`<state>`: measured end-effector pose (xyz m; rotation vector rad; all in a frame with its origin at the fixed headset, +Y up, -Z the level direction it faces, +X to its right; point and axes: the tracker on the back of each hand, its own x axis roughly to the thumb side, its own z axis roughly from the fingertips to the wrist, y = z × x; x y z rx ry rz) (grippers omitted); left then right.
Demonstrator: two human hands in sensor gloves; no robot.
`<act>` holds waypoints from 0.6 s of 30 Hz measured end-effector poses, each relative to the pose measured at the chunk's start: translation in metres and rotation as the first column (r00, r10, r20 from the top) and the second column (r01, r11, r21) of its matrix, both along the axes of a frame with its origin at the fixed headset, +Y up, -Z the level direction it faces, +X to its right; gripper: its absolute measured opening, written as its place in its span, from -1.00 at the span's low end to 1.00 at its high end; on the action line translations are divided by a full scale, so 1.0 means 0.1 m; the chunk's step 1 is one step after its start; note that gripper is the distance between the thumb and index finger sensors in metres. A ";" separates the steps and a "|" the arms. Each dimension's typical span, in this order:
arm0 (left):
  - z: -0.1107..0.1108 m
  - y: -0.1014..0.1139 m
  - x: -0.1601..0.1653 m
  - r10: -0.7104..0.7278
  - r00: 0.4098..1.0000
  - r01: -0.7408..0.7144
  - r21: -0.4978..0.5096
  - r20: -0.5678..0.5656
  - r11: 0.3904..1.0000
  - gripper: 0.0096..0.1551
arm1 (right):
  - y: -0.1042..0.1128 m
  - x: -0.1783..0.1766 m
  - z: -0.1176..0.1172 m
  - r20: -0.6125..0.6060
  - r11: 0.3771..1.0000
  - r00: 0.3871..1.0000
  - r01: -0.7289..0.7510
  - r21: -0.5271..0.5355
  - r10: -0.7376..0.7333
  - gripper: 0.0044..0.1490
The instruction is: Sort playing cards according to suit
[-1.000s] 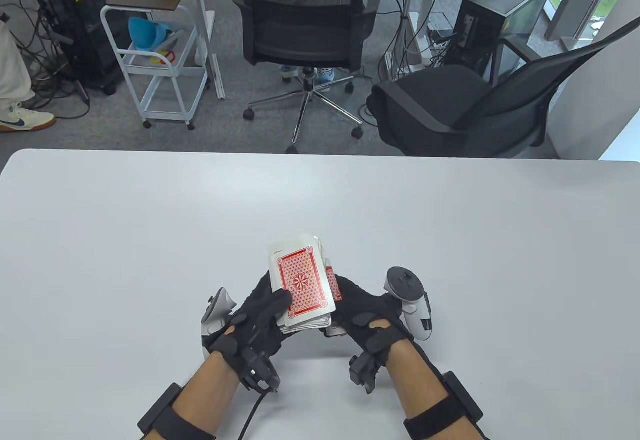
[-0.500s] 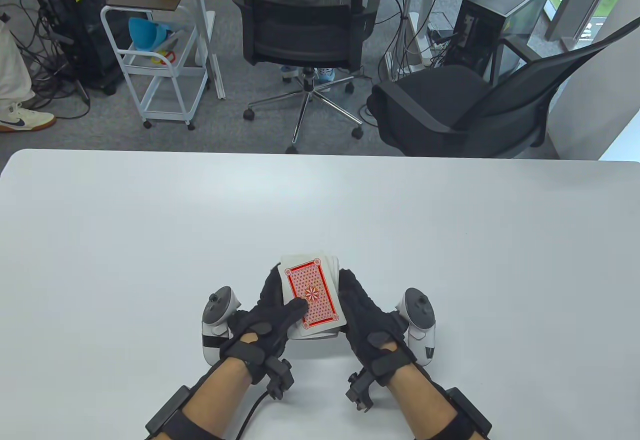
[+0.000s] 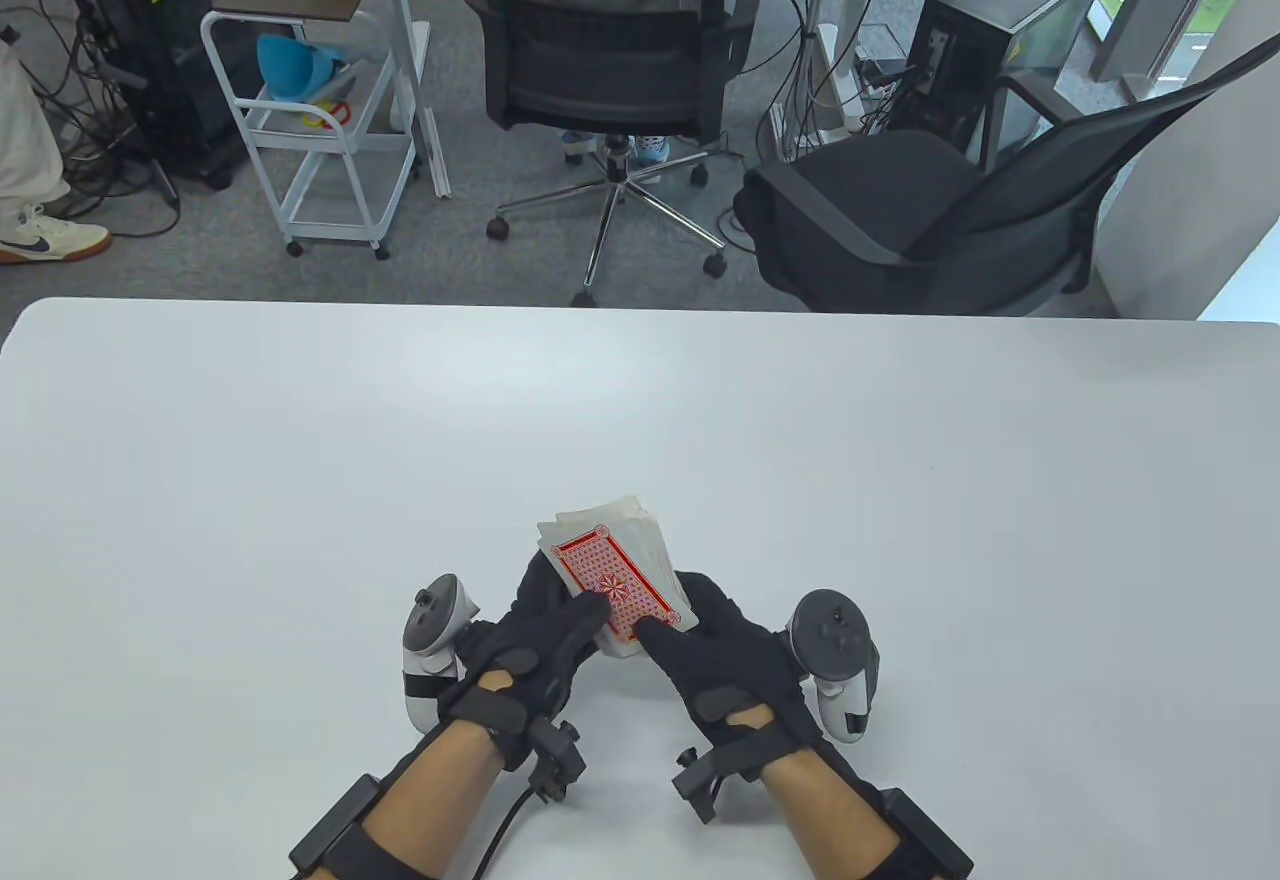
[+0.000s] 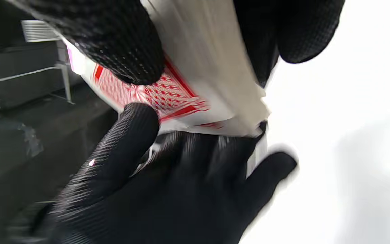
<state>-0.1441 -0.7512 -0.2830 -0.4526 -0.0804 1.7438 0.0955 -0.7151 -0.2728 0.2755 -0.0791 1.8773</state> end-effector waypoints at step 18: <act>-0.04 0.10 -0.10 0.358 0.923 -0.364 0.023 0.139 0.931 -0.23 | 0.44 -0.34 0.19 0.048 0.933 0.984 -0.179 0.312 0.173 -0.10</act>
